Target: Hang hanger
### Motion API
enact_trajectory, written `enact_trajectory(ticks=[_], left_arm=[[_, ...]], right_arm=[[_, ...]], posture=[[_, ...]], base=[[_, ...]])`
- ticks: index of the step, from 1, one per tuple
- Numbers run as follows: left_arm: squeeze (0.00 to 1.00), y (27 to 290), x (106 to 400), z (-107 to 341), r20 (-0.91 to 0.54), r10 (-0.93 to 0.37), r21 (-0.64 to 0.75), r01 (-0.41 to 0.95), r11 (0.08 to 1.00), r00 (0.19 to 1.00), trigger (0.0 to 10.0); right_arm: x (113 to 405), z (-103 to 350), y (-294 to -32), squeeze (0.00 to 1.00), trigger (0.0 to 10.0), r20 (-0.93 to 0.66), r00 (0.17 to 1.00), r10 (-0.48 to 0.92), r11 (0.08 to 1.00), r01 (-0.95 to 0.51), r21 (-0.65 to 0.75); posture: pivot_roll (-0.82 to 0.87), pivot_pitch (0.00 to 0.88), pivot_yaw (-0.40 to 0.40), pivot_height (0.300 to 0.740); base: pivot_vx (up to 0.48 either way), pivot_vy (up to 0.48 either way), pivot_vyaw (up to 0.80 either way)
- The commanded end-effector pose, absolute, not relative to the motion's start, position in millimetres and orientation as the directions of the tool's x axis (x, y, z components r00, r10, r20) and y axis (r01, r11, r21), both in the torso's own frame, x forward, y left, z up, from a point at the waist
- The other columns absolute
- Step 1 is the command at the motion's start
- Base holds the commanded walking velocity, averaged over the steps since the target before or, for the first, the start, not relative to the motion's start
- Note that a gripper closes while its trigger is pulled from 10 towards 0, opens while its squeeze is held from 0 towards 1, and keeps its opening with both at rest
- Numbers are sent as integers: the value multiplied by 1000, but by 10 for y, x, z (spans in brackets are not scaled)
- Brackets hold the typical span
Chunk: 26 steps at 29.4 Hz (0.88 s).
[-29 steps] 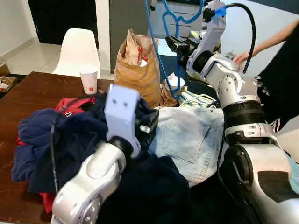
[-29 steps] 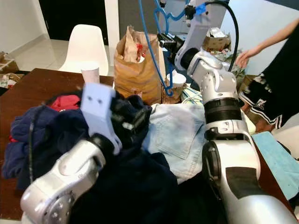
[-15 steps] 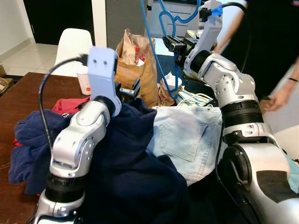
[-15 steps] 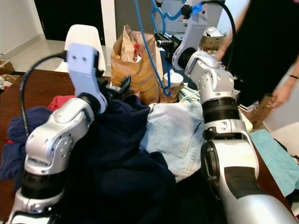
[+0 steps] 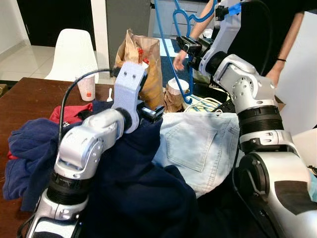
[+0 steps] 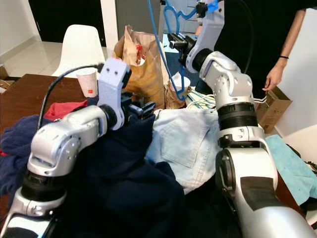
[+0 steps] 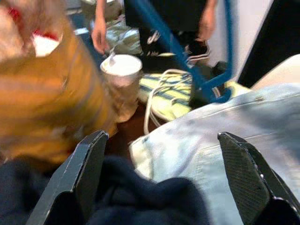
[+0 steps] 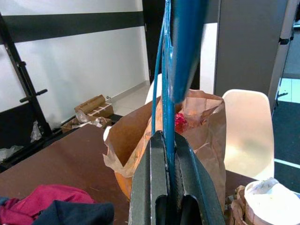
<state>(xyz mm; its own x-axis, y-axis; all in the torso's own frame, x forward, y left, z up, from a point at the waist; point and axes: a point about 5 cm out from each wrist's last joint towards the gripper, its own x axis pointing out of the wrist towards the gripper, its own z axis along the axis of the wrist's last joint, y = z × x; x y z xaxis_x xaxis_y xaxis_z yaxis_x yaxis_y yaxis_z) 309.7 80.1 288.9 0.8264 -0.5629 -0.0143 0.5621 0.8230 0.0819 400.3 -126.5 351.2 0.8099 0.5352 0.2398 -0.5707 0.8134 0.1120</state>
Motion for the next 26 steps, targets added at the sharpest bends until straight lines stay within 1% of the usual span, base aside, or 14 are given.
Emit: enact_trajectory(ticks=[1, 4, 5, 6, 7, 8, 10, 12, 13, 17, 20, 22, 25, 26], left_arm=[[0, 692, 3020, 2973, -20, -606, 71, 606, 792, 795, 10000], [0, 662, 2994, 2983, -42, -609, 51, 610, 791, 792, 10000], [0, 650, 2992, 2975, -61, -589, 16, 591, 807, 806, 10000], [0, 650, 2992, 2975, -61, -589, 16, 591, 807, 806, 10000], [0, 633, 3008, 2944, -81, -571, -46, 569, 821, 817, 10000], [0, 589, 3024, 2907, -93, -569, -137, 555, 820, 817, 10000], [0, 589, 3024, 2907, -93, -569, -137, 555, 820, 817, 10000], [0, 493, 3038, 2872, -108, -587, -267, 546, 794, 802, 10000], [0, 462, 3049, 2867, -120, -586, -301, 533, 791, 801, 10000], [0, 459, 3072, 2845, -161, -563, -335, 491, 804, 811, 10000], [0, 486, 3070, 2800, -223, -530, -352, 440, 826, 818, 10000], [0, 486, 3070, 2800, -223, -530, -352, 440, 826, 818, 10000], [0, 468, 3037, 2689, -312, -530, -376, 409, 831, 789, 10000], [0, 468, 3037, 2689, -312, -530, -376, 409, 831, 789, 10000]], right_arm=[[4002, 3581, -1324, 0, 10000, 253, 817, 518, 826, -555, 102], [4003, 3590, -1334, 0, 10000, 254, 819, 515, 828, -552, 100], [4004, 3595, -1340, 0, 10000, 255, 820, 513, 830, -550, 99], [4004, 3595, -1340, 0, 10000, 255, 820, 513, 830, -550, 99], [4003, 3599, -1343, 0, 10000, 255, 820, 512, 831, -548, 97], [4002, 3605, -1350, 0, 10000, 256, 821, 510, 833, -546, 94], [4002, 3605, -1350, 0, 10000, 256, 821, 510, 833, -546, 94], [3999, 3622, -1373, 0, 10000, 260, 823, 505, 836, -541, 89], [3997, 3635, -1390, 0, 10000, 262, 825, 501, 839, -537, 86], [3994, 3654, -1416, 0, 10000, 267, 827, 495, 843, -531, 81], [3996, 3654, -1425, 0, 10000, 266, 830, 491, 846, -527, 80], [3996, 3654, -1425, 0, 10000, 266, 830, 491, 846, -527, 80], [3998, 3646, -1420, 0, 10000, 263, 830, 491, 846, -526, 81], [3998, 3646, -1420, 0, 10000, 263, 830, 491, 846, -526, 81]], posture=[[17, 0, -92, 740], [17, 0, -91, 740], [17, 0, -89, 740], [17, 0, -89, 740], [17, 0, -87, 740], [16, 0, -86, 740], [16, 0, -86, 740], [7, 0, -78, 740], [7, 0, -78, 740], [5, 0, -74, 740], [6, 0, -71, 740], [6, 0, -71, 740], [12, 0, -69, 740], [12, 0, -69, 740]], base=[[0, 0, 0], [0, 0, 0], [0, 0, 0], [0, 0, 0], [0, 0, 0], [0, 0, 0], [0, 0, 0], [0, 0, 0], [0, 0, 0], [0, 0, 0], [0, 0, 0], [0, 0, 0], [0, 0, 0], [0, 0, 0]])
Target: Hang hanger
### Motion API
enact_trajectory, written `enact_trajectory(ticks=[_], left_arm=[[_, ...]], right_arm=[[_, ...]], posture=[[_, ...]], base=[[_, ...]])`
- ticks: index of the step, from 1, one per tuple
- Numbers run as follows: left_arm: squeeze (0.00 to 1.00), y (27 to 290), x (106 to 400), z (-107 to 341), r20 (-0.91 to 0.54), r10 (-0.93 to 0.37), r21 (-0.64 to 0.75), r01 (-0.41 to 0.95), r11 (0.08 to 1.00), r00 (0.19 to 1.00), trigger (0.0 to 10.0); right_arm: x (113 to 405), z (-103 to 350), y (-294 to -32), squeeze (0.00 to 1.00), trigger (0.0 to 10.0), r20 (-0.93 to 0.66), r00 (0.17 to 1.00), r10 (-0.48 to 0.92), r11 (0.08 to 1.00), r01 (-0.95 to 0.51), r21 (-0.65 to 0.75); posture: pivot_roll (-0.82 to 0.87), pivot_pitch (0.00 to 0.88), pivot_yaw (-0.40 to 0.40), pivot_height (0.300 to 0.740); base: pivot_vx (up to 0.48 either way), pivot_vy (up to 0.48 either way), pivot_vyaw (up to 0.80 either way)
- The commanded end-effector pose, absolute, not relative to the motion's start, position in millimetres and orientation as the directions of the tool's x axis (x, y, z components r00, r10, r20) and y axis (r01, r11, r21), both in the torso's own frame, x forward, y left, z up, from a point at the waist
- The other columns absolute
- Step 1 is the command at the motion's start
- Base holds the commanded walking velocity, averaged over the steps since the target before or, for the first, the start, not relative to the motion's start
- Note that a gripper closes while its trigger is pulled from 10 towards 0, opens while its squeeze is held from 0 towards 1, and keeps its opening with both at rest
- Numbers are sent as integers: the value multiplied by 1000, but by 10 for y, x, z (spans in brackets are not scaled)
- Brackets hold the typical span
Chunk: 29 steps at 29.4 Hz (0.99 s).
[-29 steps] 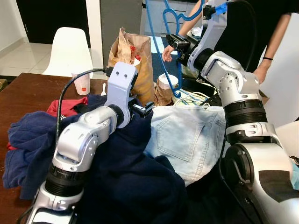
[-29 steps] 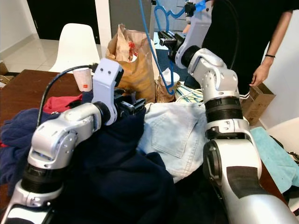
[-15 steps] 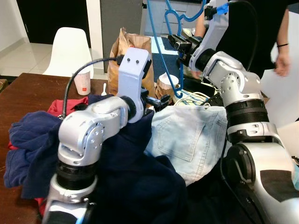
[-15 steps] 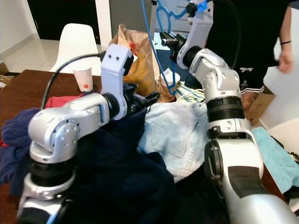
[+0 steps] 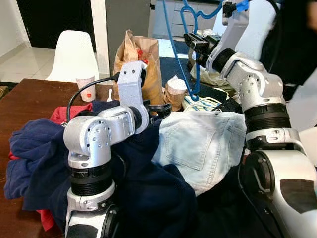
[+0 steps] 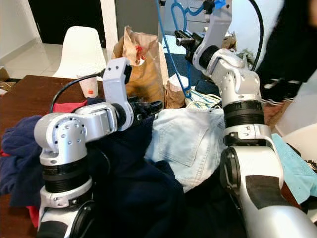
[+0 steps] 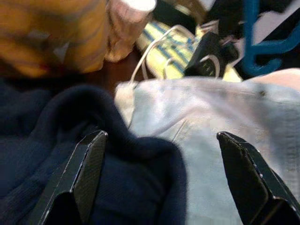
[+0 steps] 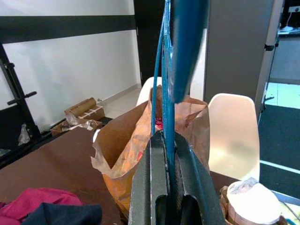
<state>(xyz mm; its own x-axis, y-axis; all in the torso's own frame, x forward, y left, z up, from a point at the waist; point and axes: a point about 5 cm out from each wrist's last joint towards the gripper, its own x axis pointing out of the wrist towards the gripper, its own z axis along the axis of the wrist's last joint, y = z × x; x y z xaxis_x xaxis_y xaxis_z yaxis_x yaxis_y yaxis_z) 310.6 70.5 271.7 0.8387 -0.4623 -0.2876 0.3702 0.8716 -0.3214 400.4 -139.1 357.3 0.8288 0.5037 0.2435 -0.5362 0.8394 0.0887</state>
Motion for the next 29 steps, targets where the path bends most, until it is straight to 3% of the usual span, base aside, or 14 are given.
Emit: enact_trajectory(ticks=[1, 8, 21, 29], left_arm=[[0, 468, 3037, 2689, -312, -530, -376, 409, 831, 789, 10000], [0, 325, 2941, 2624, -352, -633, -433, 480, 763, 689, 10000], [0, 219, 2865, 2532, -365, -702, -494, 512, 703, 611, 10000], [0, 171, 2777, 2315, -415, -752, -495, 566, 659, 512, 10000]], right_arm=[[3998, 3646, -1420, 0, 10000, 263, 830, 491, 846, -526, 81], [4003, 3639, -1423, 0, 10000, 260, 834, 487, 849, -521, 82], [4004, 3630, -1408, 0, 10000, 256, 834, 488, 849, -522, 81], [4006, 3628, -1399, 0, 10000, 256, 835, 487, 849, -521, 85]], posture=[[12, 0, -69, 740], [11, 0, -68, 740], [11, 0, -70, 740], [14, 0, -69, 740]], base=[[0, 0, 0], [0, 0, 0], [0, 0, 0], [0, 0, 0]])
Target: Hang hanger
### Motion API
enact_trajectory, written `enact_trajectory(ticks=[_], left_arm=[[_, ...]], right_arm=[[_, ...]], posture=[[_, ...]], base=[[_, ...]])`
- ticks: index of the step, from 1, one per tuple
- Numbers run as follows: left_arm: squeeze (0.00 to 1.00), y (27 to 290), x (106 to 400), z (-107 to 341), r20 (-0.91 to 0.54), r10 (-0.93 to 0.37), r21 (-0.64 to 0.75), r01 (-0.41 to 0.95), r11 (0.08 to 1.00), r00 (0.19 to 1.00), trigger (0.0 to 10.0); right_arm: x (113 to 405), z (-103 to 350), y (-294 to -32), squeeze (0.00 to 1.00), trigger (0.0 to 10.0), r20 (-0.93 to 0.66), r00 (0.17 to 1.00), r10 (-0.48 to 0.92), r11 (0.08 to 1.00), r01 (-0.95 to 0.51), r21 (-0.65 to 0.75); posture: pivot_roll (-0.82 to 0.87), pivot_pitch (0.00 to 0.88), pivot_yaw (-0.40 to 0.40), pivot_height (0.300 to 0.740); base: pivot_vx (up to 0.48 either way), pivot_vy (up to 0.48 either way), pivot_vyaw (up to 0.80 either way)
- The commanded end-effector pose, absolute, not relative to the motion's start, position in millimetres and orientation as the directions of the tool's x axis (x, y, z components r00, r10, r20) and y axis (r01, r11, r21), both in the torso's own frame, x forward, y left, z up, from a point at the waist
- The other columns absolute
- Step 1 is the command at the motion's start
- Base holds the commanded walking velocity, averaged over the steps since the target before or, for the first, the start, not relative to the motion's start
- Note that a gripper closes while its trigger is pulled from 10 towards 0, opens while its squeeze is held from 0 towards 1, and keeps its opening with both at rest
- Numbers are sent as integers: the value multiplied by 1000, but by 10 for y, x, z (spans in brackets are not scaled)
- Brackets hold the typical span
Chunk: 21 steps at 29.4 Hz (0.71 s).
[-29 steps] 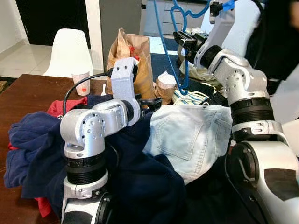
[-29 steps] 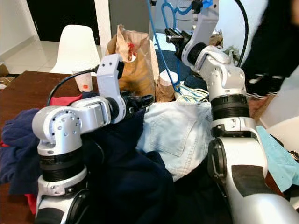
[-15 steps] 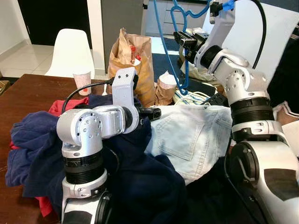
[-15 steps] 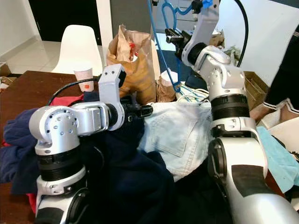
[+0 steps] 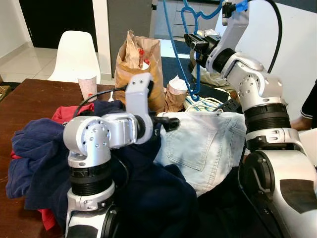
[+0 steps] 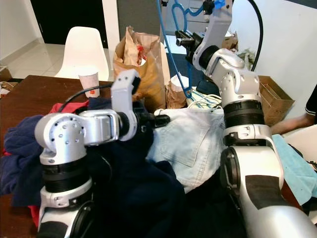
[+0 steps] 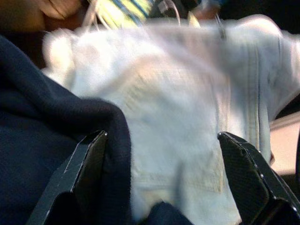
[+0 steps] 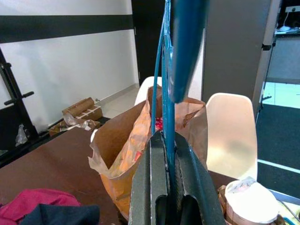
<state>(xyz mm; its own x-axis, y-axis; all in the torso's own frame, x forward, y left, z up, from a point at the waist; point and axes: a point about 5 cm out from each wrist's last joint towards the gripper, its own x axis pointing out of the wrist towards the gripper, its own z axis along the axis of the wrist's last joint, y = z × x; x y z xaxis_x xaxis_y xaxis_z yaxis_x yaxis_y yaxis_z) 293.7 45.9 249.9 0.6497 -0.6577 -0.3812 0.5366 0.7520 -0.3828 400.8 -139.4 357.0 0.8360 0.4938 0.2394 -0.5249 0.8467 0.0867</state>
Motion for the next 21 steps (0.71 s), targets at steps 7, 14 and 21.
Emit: enact_trajectory(ticks=[7, 14, 21], left_arm=[[0, 254, 2753, 2159, -508, -700, -394, 587, 707, 501, 10000], [0, 427, 2825, 2157, -551, -604, -300, 539, 787, 576, 10000], [0, 701, 2921, 2229, -568, -465, -161, 462, 872, 679, 10000]], right_arm=[[4006, 3625, -1428, 0, 10000, 255, 841, 478, 854, -513, 90], [4010, 3623, -1441, 0, 10000, 254, 844, 473, 857, -508, 92], [4014, 3620, -1455, 0, 10000, 253, 847, 467, 860, -502, 94]], posture=[[12, 0, -68, 740], [13, 0, -68, 740], [13, 0, -69, 740]], base=[[0, 0, 0], [0, 0, 0], [0, 0, 0]])
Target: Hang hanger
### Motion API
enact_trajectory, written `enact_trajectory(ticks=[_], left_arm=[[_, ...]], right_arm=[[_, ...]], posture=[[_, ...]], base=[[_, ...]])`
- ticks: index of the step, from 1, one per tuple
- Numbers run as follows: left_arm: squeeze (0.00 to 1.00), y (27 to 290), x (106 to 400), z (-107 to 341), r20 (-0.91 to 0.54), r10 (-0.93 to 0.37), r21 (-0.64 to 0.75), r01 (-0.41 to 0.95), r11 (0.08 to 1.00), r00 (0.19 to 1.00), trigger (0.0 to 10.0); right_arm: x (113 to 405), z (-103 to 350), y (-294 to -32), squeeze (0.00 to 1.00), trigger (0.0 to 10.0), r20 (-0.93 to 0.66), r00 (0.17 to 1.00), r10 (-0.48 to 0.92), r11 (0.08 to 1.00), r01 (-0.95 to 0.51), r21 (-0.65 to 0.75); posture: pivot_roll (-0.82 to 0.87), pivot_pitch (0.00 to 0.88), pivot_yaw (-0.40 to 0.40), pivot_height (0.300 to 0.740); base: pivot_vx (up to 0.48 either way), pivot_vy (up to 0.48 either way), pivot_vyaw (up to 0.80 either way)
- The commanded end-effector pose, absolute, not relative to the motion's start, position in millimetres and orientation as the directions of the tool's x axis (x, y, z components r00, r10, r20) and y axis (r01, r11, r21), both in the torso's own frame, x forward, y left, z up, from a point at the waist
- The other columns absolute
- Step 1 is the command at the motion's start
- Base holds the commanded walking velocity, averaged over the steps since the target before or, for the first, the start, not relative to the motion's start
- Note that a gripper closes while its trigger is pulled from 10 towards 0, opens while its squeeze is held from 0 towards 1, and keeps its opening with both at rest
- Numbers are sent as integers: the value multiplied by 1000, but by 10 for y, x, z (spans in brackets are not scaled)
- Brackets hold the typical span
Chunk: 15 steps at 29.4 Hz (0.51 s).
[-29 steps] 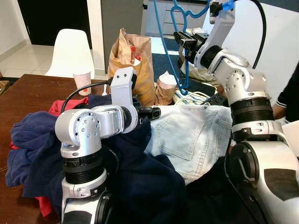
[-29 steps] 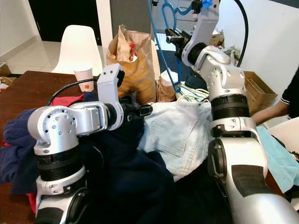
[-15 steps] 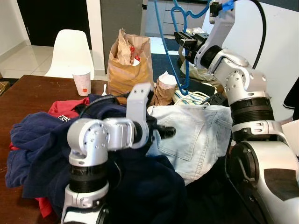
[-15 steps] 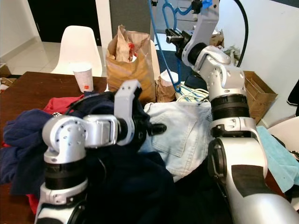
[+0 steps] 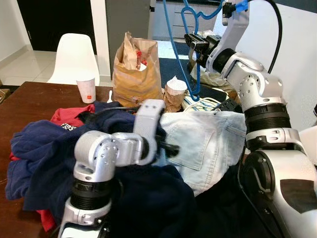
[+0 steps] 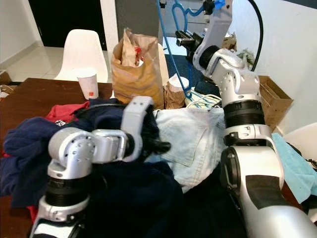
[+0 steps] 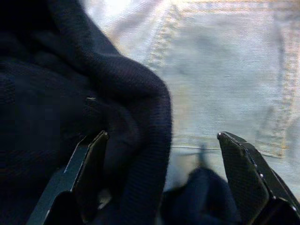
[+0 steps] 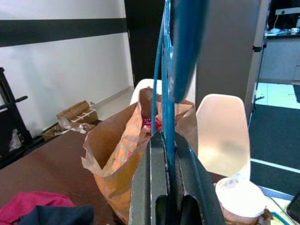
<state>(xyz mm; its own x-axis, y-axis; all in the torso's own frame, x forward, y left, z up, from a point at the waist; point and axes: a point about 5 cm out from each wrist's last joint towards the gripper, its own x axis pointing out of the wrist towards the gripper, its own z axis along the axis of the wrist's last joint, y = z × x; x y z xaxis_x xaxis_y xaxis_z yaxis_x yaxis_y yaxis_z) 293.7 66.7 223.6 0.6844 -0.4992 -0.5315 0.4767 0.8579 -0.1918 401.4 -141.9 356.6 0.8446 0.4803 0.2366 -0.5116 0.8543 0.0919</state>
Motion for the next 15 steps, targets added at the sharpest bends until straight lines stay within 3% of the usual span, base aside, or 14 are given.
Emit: enact_trajectory(ticks=[1, 3, 4, 15], left_arm=[[0, 724, 2922, 2233, -568, -458, -151, 461, 874, 683, 3725], [0, 739, 2921, 2234, -569, -455, -142, 463, 875, 685, 3725], [0, 765, 2913, 2223, -579, -444, -114, 471, 875, 684, 0], [0, 844, 2869, 2147, -616, -407, -37, 491, 870, 675, 0]], right_arm=[[4014, 3619, -1456, 0, 10000, 253, 848, 467, 860, -502, 94], [4015, 3620, -1458, 0, 10000, 253, 848, 466, 860, -501, 94], [4015, 3620, -1461, 0, 10000, 253, 848, 465, 861, -500, 94], [4017, 3621, -1470, 0, 10000, 252, 851, 461, 863, -496, 95]], posture=[[13, 0, -69, 740], [13, 0, -69, 740], [15, 0, -70, 740], [15, 0, -70, 740]], base=[[0, 0, 0], [0, 0, 0], [0, 0, 0], [0, 0, 0]])
